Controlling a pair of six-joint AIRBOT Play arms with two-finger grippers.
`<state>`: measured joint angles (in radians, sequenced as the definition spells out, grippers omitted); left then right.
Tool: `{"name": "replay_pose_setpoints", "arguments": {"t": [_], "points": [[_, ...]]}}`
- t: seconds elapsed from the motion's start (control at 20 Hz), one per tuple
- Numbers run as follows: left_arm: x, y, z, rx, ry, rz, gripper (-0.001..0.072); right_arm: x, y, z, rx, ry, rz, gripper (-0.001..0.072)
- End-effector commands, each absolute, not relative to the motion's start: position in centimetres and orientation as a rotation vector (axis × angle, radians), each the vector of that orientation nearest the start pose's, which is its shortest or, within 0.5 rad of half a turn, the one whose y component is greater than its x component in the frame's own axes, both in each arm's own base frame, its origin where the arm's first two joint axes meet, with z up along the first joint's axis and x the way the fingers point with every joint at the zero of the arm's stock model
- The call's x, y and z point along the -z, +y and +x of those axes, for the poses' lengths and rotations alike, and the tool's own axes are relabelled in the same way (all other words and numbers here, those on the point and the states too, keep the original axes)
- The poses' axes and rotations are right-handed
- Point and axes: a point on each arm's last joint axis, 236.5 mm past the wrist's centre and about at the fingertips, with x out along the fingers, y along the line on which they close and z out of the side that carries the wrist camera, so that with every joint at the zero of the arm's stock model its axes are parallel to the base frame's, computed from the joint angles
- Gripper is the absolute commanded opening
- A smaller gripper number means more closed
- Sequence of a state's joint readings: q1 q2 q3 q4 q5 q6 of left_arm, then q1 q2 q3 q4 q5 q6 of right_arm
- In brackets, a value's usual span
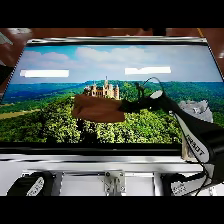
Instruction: Fold the shirts.
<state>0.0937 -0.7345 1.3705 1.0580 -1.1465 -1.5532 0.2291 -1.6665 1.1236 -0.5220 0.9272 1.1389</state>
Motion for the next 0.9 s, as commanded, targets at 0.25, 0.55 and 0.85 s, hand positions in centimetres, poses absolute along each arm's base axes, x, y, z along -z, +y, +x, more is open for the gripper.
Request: {"name": "replay_pose_setpoints", "arguments": {"t": [0.25, 0.55, 0.85], "points": [[-32.2, -7.7, 31.5, 0.316, 0.479, -0.331, 0.0043, -16.3, 9.4, 45.6, -0.54, 0.918, 0.552, 0.0073], [-32.2, -7.7, 31.5, 0.317, 0.48, -0.331, 0.0043, -23.4, -8.2, 41.7, -0.09, 0.811, 0.571, 0.0073], [-32.2, -7.7, 31.5, 0.317, 0.48, -0.33, 0.0043, -20.7, -15.4, 34.0, 0.131, 0.999, 0.683, 0.0073]]}}
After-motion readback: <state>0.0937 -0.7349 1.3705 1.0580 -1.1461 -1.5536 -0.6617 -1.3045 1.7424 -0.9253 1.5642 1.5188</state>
